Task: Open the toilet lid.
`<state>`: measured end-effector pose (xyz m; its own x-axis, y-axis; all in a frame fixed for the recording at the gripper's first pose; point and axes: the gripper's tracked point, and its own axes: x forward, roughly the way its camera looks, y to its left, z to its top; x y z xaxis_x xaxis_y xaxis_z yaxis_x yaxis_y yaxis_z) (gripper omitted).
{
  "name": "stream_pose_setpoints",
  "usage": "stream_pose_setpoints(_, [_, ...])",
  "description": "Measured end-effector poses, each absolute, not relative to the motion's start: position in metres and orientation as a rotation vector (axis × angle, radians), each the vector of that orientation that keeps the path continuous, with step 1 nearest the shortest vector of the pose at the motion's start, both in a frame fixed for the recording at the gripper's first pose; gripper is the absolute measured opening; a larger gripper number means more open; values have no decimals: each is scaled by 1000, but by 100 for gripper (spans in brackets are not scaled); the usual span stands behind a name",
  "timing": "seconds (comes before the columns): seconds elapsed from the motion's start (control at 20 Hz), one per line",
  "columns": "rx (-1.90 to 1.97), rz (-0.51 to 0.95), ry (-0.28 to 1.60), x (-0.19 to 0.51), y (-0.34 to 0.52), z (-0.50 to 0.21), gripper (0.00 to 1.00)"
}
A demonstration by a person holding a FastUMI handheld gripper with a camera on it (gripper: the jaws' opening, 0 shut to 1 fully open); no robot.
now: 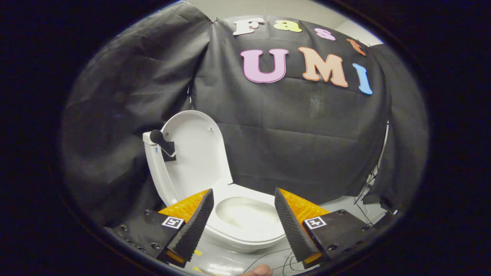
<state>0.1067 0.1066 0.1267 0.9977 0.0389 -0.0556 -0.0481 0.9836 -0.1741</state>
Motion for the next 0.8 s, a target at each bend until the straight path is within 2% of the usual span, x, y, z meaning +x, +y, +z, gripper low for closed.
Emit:
stream_pose_setpoints(0.2, [-145, 60, -137, 104, 104, 162, 98])
stream_pose_setpoints(0.35, [-121, 52, -213, 100, 100, 172, 98])
stream_pose_setpoints(0.8, [-120, 2, -177, 93, 77, 163, 98])
